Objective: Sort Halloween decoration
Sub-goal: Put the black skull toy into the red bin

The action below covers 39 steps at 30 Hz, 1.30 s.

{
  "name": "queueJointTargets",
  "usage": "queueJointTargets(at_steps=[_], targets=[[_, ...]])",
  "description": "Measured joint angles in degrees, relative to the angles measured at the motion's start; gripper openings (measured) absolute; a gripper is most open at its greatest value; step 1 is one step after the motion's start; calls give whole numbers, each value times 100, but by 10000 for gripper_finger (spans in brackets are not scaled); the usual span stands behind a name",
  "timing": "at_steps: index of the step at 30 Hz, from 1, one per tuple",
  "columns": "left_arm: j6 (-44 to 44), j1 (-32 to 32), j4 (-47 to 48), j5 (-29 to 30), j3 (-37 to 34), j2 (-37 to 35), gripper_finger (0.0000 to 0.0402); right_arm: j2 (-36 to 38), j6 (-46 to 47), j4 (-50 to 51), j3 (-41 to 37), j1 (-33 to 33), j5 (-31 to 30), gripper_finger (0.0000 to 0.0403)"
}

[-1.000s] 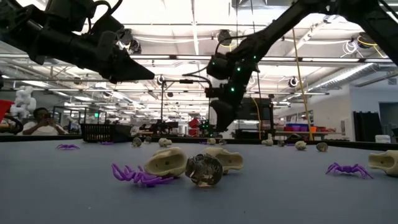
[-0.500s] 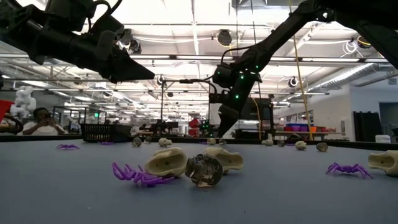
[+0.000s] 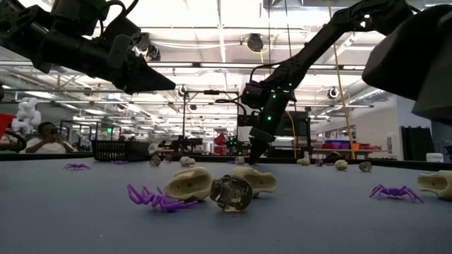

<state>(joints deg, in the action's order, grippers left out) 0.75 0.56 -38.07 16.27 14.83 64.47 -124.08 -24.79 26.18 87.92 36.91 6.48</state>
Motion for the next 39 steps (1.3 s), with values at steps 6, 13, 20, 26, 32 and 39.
queueJointTargets(at_steps=[6,13,20,26,32,39], targets=[[0,0,0,0,0,1,6,-15,120,52,-7,35,24,111],[2,0,-1,0,0,0,6,14,154,98,-13,33,-21,62],[-2,0,0,0,0,1,6,169,251,213,-34,-23,-75,62],[-2,0,0,0,0,0,6,447,417,408,-50,-224,-101,50],[2,2,24,0,0,0,6,640,626,537,-44,-647,-68,46],[0,2,55,0,0,0,6,731,744,530,-35,-1393,-52,33]])
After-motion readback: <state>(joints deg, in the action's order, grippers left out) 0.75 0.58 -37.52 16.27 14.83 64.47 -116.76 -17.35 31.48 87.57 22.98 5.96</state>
